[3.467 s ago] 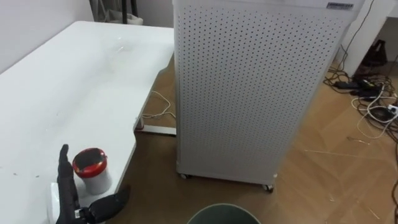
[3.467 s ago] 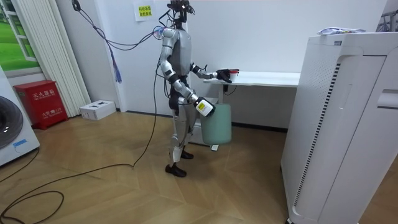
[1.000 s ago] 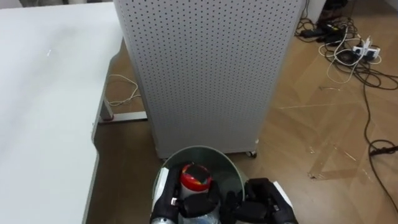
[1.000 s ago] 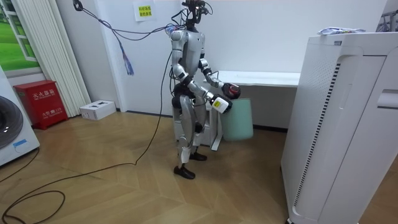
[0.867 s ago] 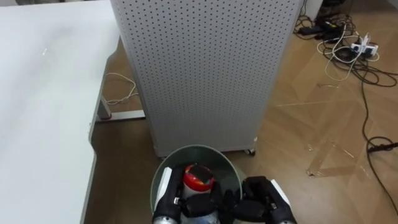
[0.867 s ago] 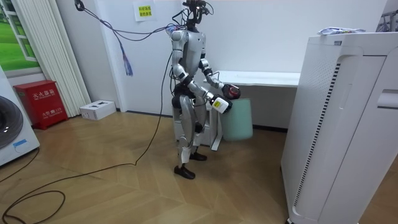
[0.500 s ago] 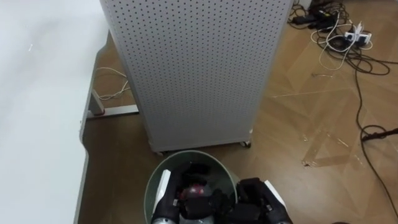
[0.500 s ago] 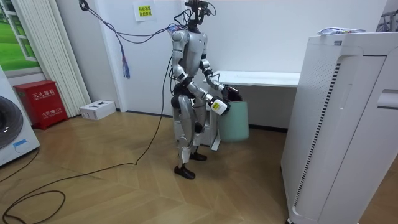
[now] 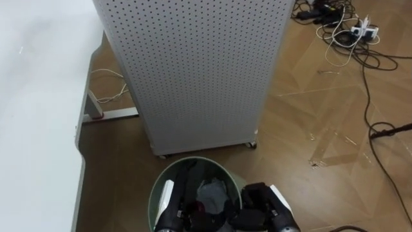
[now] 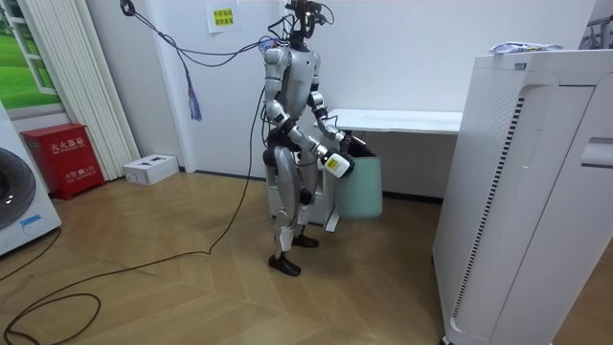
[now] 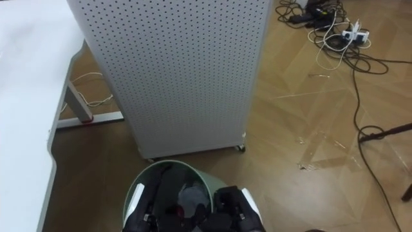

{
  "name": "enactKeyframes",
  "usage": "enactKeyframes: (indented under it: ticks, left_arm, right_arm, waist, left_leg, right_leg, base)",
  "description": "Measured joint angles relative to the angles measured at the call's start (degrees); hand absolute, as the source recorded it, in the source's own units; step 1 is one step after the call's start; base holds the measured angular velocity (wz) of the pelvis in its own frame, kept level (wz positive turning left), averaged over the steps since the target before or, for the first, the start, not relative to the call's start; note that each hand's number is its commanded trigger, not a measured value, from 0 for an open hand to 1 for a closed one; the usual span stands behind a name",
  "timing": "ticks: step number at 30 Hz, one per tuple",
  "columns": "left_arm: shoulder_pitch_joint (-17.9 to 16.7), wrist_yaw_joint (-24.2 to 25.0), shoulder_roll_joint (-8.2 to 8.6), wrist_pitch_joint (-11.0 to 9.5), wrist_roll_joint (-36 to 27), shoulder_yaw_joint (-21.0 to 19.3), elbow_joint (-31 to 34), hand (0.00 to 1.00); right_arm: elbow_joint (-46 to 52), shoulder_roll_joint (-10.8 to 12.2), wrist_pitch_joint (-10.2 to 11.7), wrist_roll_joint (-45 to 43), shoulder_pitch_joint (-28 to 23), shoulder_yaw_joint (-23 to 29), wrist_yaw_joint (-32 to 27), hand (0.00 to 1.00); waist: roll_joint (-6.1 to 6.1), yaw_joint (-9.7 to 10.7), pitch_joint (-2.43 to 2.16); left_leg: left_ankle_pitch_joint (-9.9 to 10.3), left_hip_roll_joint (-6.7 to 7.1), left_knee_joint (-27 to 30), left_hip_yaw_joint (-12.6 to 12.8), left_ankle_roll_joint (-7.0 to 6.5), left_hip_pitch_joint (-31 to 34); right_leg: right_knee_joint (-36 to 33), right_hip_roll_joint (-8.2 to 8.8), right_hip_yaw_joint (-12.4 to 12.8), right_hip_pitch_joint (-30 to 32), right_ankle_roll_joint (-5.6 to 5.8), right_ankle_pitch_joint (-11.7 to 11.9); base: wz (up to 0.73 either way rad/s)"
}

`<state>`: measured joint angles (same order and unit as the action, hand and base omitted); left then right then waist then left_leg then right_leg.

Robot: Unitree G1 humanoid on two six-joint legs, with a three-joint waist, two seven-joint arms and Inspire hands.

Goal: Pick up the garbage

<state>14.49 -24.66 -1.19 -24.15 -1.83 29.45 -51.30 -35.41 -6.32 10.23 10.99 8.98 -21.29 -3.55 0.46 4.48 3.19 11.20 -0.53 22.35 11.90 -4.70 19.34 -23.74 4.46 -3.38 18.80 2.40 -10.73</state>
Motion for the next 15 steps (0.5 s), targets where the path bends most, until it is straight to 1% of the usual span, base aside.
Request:
enactKeyframes:
  ticks: [5,7,8,11,14,15]
  left_arm:
    - [0.05,-0.02,-0.51,0.0,0.28,-0.04,0.01,0.0]
    - [0.04,0.02,-1.04,0.0,0.2,-0.02,0.02,0.0]
    - [0.04,0.02,-1.11,0.0,0.16,-0.01,0.03,0.0]
    - [-0.04,0.04,-2.06,0.01,0.17,-0.19,0.09,0.0]
    - [-0.94,0.44,-3.75,0.01,0.17,-0.34,1.86,0.0]
    - [-1.93,1.09,-4.52,0.01,0.21,-0.34,3.27,0.0]
  right_arm:
    - [1.63,-0.22,0.0,-0.05,-0.1,0.0,-0.22,1.0]
    - [2.51,-0.9,0.04,0.14,-0.19,0.01,-0.68,1.0]
    - [2.51,-0.89,0.05,0.4,-0.26,-0.01,-0.76,1.0]
    - [2.5,-1.19,0.05,0.95,-1.47,0.04,-1.52,1.0]
    - [2.6,-2.33,0.41,0.95,-2.75,0.19,-1.73,1.0]
    - [2.66,-2.68,0.47,0.97,-3.54,0.5,-1.73,1.0]
  waist:
    - [-0.08,0.08,-0.05]
    - [-0.13,0.15,-0.08]
    - [-0.16,0.16,-0.09]
    - [-0.46,0.44,-0.09]
    - [-1.19,1.09,-0.31]
    - [-1.49,1.31,-0.51]
  left_leg:
    - [0.0,0.04,-0.14,0.01,-0.01,-0.07]
    - [0.0,0.03,-0.23,0.01,0.0,-0.21]
    - [0.0,0.04,-0.36,0.01,0.0,-0.39]
    - [0.0,0.17,-1.17,-0.01,0.02,-2.49]
    - [0.02,0.29,-1.83,-0.07,0.05,-4.02]
    - [0.03,0.33,-2.16,-0.06,0.06,-4.49]
  right_leg:
    - [0.11,0.07,-0.27,-0.01,0.0,0.0]
    - [0.06,0.12,-0.59,-0.05,0.0,0.0]
    - [0.07,0.14,-0.69,-0.18,0.0,0.0]
    - [0.22,0.49,-1.77,-2.07,-0.07,-0.15]
    - [2.28,0.39,-1.97,-4.32,-0.19,-0.3]
    - [2.96,0.37,-2.05,-4.95,-0.25,-0.26]
  base:
    - [0.0]
    - [0.0]
    - [0.0]
    - [0.01]
    - [0.02]
    - [0.0]
